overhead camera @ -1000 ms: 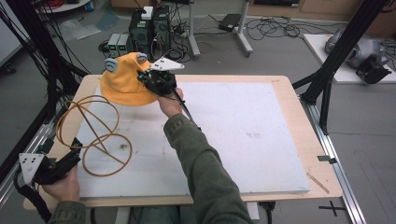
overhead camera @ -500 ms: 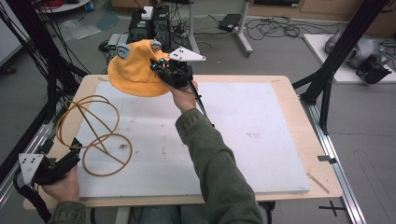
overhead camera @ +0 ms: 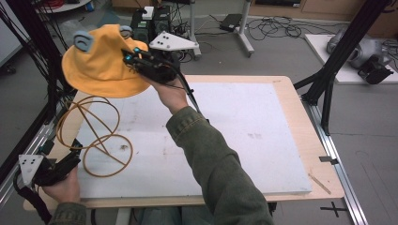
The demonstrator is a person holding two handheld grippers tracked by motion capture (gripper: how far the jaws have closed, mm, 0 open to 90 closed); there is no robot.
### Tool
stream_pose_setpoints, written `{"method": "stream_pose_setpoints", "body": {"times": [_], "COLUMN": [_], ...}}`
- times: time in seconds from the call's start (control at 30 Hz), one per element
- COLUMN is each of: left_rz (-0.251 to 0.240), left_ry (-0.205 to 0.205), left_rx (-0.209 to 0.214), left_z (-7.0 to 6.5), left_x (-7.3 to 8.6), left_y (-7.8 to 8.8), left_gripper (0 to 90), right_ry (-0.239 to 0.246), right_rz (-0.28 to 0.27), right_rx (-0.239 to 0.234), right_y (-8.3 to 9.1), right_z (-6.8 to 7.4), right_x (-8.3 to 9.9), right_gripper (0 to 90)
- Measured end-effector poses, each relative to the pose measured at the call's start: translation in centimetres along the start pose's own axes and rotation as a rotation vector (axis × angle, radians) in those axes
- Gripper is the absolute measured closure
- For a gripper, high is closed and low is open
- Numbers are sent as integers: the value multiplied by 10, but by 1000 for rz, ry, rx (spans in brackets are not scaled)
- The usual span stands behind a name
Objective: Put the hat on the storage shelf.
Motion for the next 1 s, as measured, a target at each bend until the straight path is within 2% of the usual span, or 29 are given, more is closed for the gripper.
{"method": "stream_pose_setpoints", "body": {"times": [0.2,0.23,0.27,0.37,0.47,0.77,0.87,1.0], "left_rz": [-1,0,-5,-3,-2,2,3,1], "left_ry": [13,13,18,16,17,14,8,10], "left_rx": [-4,-5,-5,-5,-4,-2,-3,-4], "left_z": [3,4,4,5,5,3,3,3], "left_x": [0,0,0,-1,0,1,1,1], "left_y": [0,0,0,0,0,-1,-1,-1], "left_gripper": [143,143,143,144,144,144,144,144], "right_ry": [-2,-2,-11,-6,-9,-30,-42,-42], "right_rz": [-7,-7,2,37,70,145,154,154], "right_rx": [-114,-114,-184,-260,-305,-369,-374,-378], "right_y": [-20,-20,-25,-29,-31,-35,-36,-38], "right_z": [35,35,48,61,69,85,87,87], "right_x": [-10,-10,-10,-5,5,44,53,55], "right_gripper": [874,874,873,873,872,869,867,867]}}
Point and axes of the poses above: each handheld gripper's, and its own axes: y roughly backward along the jaws, x roughly out of its underside, z roughly to its left, the point moved 8 cm from there along -y, roughly forward along the jaws, and after that the axes turned 9 degrees about y, right-handed, at the moved point
